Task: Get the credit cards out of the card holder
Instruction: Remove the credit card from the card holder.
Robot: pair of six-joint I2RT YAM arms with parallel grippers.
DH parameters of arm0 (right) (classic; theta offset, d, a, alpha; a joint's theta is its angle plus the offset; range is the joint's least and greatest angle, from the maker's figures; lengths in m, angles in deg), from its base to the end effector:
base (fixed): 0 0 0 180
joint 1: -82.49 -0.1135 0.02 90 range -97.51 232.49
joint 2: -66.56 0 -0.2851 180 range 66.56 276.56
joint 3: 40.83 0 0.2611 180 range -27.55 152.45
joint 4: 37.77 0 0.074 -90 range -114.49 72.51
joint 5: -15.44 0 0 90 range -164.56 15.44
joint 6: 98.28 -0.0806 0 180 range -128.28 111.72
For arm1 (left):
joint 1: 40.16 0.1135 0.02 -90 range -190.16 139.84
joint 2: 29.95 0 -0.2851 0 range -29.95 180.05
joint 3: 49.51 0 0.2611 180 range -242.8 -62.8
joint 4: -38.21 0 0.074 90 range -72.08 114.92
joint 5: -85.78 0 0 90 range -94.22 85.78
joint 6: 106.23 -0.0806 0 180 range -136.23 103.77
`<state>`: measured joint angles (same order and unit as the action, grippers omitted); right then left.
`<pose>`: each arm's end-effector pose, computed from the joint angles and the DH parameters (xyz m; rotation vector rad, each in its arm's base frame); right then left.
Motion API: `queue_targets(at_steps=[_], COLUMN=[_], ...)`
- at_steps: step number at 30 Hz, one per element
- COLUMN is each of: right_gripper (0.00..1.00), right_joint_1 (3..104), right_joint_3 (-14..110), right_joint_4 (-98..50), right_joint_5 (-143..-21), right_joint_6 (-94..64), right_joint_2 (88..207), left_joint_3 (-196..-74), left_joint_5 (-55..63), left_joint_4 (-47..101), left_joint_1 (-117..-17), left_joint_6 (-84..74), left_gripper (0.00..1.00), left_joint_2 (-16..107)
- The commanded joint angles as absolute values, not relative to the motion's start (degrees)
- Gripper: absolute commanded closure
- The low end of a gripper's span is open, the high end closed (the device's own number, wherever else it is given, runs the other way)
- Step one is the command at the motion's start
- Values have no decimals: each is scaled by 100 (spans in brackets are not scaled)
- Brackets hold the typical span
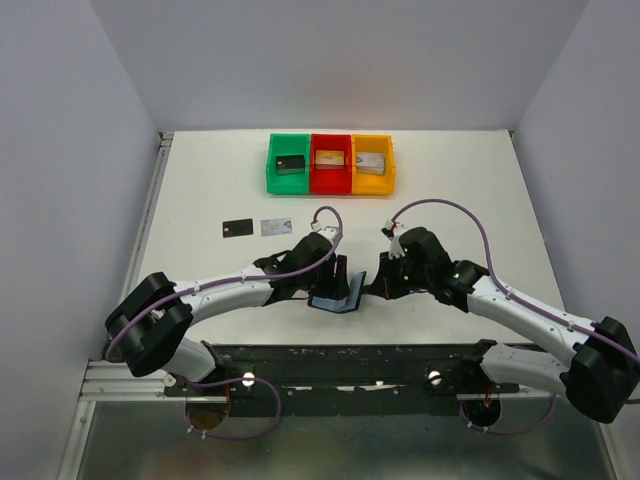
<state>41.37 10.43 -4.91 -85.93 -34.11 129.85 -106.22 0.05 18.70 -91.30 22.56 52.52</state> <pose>0.1821 0.1801 0.2058 -0.4314 2.4435 0.7738 0.2001 -0.2580 0.1730 0.3099 2.5043 -0.8002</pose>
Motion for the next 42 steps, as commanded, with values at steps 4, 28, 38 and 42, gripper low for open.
queue_targets(at_steps=[4, 28, 38, 42], right_gripper=[100, 100, 51, 44], right_joint_1=[4189, 4180, 4198, 4180], right_joint_3=[1112, 1622, 1824, 2201], right_joint_4=[-497, 56, 433, 986], right_joint_5=[-8669, -8423, -7949, -7553], right_joint_6=[-3324, -2516, -2674, -2577], right_joint_2=[12914, 13634, 13521, 13389], left_joint_3=[-10587, -9998, -9848, -9875], left_joint_5=[-544, -1398, -871, -739], left_joint_4=[1561, 998, 1631, 1727], left_joint_1=[-9158, -8833, -8578, -8473], left_joint_6=[2183, 2517, 2332, 2332], left_gripper=[34, 34, 34, 36], left_joint_2=[5047, 4133, 3711, 3667])
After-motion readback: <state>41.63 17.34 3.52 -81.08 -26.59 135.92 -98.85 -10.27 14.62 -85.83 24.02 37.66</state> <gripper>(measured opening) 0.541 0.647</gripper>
